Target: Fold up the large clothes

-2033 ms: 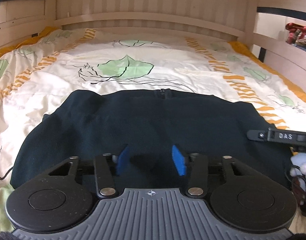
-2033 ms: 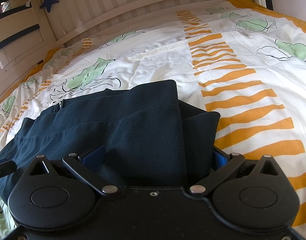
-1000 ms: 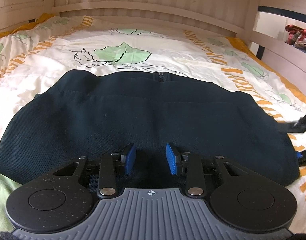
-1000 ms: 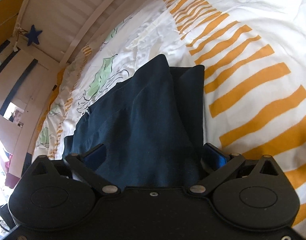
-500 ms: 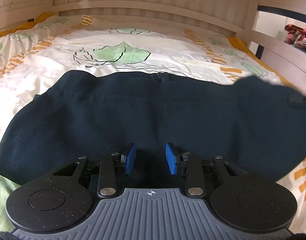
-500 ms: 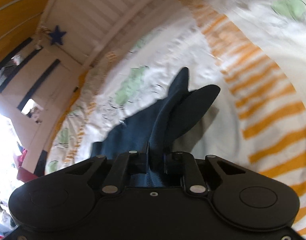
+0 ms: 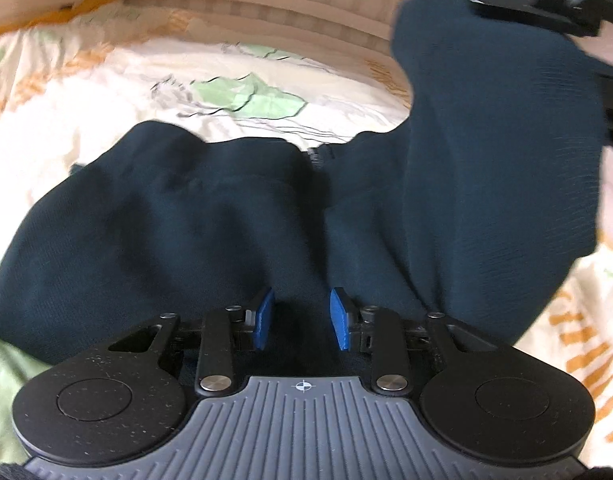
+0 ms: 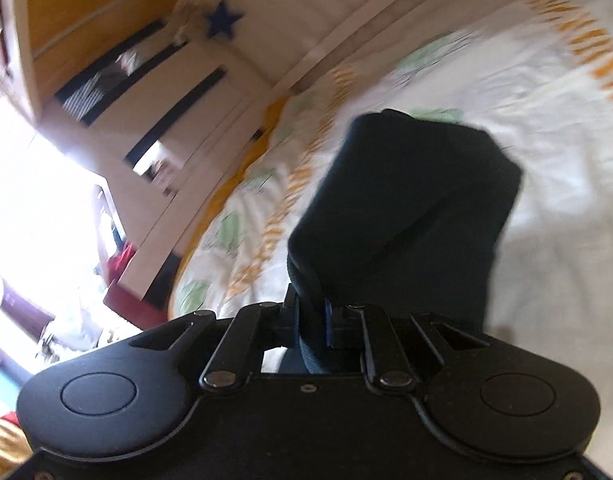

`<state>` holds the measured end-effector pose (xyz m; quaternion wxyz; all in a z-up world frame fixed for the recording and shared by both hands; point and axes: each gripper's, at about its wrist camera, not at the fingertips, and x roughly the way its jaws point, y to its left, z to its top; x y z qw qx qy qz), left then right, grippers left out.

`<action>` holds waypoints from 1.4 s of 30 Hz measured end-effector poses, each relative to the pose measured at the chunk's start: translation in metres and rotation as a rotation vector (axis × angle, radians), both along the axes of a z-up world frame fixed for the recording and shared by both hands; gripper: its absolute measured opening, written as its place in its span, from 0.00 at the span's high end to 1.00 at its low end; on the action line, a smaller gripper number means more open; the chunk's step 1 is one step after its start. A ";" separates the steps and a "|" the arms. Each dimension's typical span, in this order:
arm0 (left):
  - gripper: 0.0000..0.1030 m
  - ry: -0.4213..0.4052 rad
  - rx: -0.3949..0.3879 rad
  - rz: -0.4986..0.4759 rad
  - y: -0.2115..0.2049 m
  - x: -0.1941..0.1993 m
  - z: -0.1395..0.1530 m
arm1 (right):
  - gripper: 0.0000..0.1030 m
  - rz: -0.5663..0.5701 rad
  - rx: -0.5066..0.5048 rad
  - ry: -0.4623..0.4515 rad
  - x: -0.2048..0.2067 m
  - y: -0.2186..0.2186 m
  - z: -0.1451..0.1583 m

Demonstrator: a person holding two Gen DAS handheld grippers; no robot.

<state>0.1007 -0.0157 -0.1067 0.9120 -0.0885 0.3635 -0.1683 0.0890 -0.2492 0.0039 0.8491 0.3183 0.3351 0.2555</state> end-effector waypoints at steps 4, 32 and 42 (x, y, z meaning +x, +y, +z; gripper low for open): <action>0.70 -0.030 -0.002 0.112 0.037 -0.014 0.015 | 0.79 0.100 -0.023 0.006 0.022 0.049 -0.004; 0.70 -0.266 0.068 0.348 0.107 -0.045 0.081 | 0.40 0.194 -0.064 -0.152 0.034 0.102 -0.009; 0.69 -0.237 0.091 0.039 0.022 -0.033 0.063 | 0.67 -0.013 -0.405 -0.190 0.008 0.036 -0.021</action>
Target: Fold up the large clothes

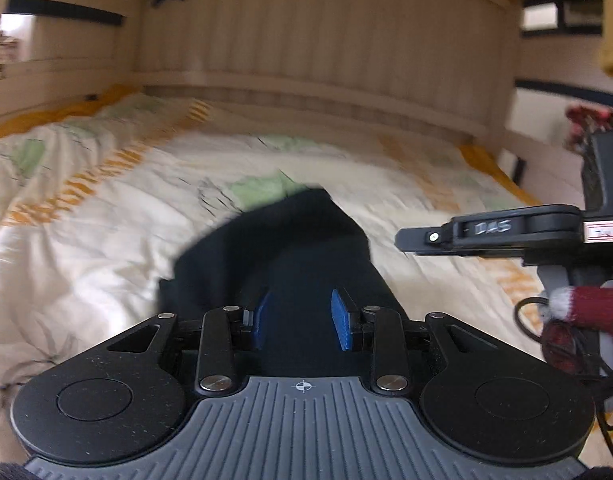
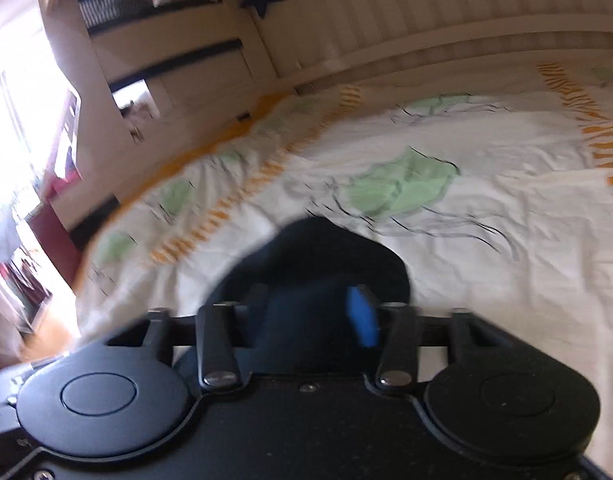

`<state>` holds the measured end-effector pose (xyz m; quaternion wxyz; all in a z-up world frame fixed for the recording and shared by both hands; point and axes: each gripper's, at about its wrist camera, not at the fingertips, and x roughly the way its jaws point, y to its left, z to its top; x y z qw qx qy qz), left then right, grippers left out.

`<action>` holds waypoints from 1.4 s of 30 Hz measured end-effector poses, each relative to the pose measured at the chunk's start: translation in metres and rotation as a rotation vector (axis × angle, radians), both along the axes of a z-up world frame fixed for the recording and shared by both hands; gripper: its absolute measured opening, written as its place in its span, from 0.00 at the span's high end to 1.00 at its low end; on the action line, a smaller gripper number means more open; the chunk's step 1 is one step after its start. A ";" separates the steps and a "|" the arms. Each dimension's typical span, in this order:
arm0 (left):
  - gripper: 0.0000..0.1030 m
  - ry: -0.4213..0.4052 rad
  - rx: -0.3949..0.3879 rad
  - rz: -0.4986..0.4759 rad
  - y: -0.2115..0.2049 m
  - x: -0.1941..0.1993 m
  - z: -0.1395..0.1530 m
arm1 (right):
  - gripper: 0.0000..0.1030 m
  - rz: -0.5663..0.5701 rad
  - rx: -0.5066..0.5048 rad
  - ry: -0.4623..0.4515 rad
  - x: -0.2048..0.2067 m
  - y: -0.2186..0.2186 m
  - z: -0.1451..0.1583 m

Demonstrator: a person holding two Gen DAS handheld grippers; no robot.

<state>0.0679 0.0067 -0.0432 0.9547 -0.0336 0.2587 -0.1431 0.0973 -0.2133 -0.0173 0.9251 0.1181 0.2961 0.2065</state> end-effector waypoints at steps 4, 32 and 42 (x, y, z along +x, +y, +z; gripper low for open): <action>0.69 0.034 0.022 -0.006 -0.007 0.007 -0.014 | 0.83 0.032 -0.074 0.008 -0.004 0.014 -0.018; 0.58 0.162 0.103 0.025 0.034 0.044 -0.054 | 0.48 0.142 -0.173 -0.067 0.033 0.062 -0.016; 0.58 0.157 0.099 0.020 0.037 0.050 -0.055 | 0.55 0.101 -0.229 0.172 0.140 0.086 -0.067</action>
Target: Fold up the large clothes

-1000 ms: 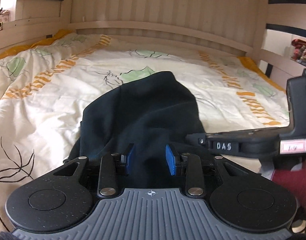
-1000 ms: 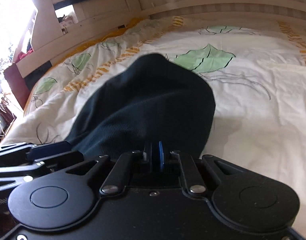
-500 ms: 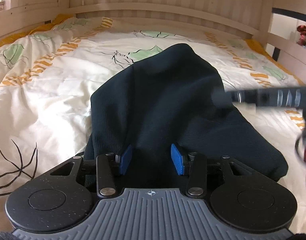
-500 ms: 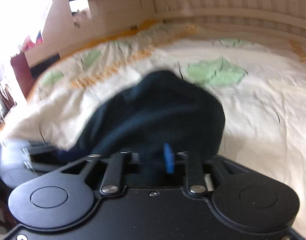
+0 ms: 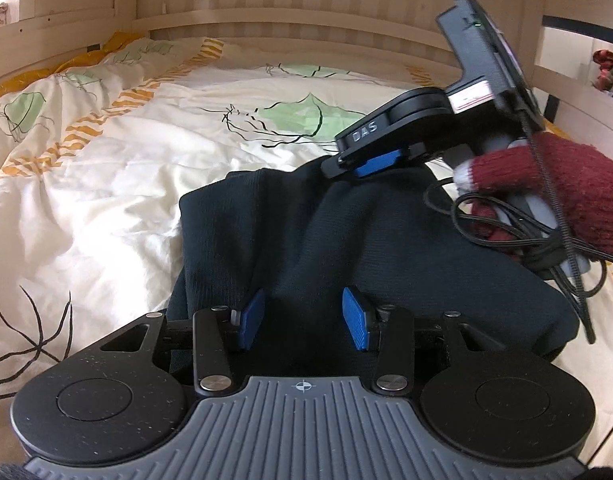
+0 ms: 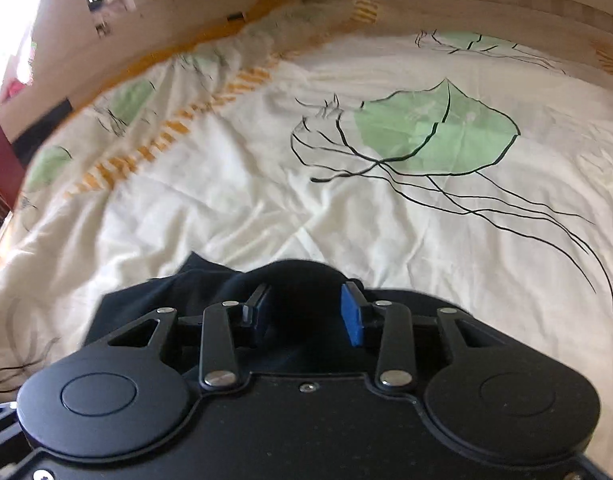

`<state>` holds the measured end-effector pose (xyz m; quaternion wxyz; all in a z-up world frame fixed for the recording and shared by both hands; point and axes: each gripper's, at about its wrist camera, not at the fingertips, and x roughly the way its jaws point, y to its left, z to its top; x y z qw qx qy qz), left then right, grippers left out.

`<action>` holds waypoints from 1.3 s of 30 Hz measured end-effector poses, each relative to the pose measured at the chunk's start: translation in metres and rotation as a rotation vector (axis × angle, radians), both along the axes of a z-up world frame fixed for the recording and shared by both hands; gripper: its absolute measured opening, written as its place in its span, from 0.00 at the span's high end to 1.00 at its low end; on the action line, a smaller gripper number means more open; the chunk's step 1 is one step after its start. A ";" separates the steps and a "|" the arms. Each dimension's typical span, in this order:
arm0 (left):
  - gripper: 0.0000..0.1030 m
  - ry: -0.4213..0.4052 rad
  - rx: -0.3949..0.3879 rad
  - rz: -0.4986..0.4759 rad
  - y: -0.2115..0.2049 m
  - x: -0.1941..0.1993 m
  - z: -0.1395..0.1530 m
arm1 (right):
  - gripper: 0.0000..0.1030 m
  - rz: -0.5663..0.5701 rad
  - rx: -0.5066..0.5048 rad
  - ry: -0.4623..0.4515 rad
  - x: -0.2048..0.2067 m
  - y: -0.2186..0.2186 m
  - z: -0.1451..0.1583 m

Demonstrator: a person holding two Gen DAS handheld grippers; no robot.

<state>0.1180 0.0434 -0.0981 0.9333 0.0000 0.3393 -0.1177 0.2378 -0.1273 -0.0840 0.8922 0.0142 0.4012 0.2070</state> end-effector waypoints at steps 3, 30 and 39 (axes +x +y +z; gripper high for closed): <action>0.58 -0.002 -0.002 -0.005 0.000 0.000 0.001 | 0.53 0.019 -0.039 -0.012 -0.003 0.007 0.000; 0.00 -0.099 -0.005 0.109 0.010 -0.035 0.074 | 0.00 -0.310 0.134 -0.234 -0.183 -0.058 0.072; 0.00 -0.042 0.023 0.089 0.003 -0.062 0.071 | 0.00 -0.348 0.161 -0.151 -0.230 -0.052 0.059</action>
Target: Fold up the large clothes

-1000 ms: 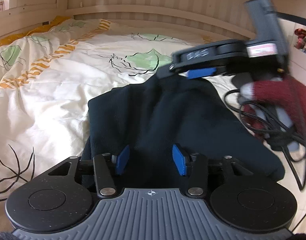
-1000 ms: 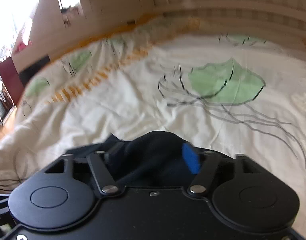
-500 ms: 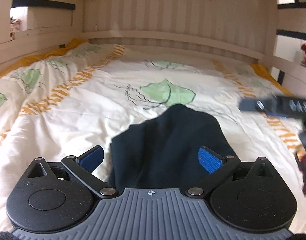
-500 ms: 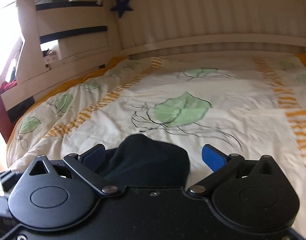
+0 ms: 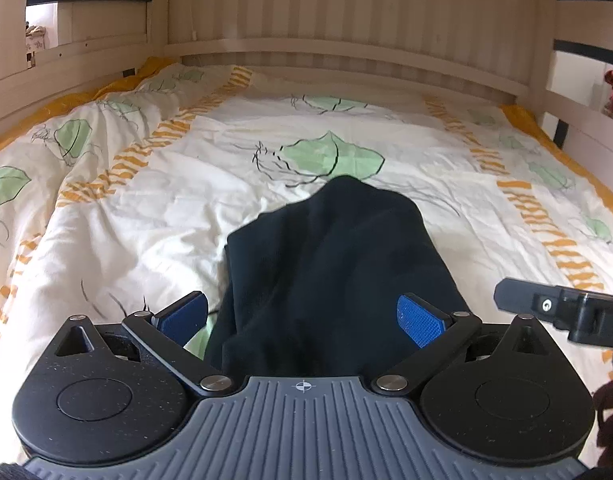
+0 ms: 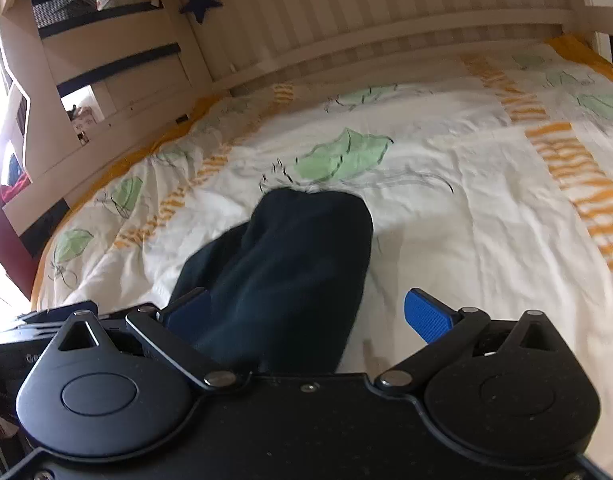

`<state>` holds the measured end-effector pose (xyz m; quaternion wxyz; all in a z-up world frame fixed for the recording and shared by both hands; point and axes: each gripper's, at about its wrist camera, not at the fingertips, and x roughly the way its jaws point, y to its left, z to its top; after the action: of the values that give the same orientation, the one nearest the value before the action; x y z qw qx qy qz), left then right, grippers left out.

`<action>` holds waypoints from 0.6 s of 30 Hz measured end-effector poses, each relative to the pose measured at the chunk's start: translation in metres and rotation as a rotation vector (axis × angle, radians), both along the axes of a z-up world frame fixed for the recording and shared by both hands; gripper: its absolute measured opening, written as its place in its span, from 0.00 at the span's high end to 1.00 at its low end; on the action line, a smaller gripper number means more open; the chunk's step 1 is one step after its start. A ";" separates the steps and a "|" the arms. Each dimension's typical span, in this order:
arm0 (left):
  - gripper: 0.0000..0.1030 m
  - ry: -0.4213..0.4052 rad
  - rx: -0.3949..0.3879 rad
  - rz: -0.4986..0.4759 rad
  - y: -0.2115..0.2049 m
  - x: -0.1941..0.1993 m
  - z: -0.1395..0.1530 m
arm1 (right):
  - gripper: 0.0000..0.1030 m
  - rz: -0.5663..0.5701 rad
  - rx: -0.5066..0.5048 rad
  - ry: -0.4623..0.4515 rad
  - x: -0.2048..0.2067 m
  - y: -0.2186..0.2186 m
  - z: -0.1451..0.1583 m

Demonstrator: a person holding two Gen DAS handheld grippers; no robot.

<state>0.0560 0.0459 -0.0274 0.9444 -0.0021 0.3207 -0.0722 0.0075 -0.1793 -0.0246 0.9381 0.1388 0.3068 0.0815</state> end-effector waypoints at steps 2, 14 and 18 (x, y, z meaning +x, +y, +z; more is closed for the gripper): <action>0.00 0.007 0.007 0.001 -0.003 -0.005 0.001 | 0.00 -0.003 0.000 0.007 -0.008 0.000 -0.002; 0.00 0.022 0.100 0.031 -0.019 -0.023 0.010 | 0.00 -0.002 -0.058 0.032 -0.037 0.006 -0.002; 0.00 0.062 0.081 0.041 -0.019 -0.023 0.008 | 0.00 0.006 -0.079 0.056 -0.039 0.008 -0.004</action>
<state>0.0333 0.0270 -0.0190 0.9347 0.0272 0.3523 -0.0398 -0.0315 -0.1711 -0.0287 0.9336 0.1030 0.3364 0.0684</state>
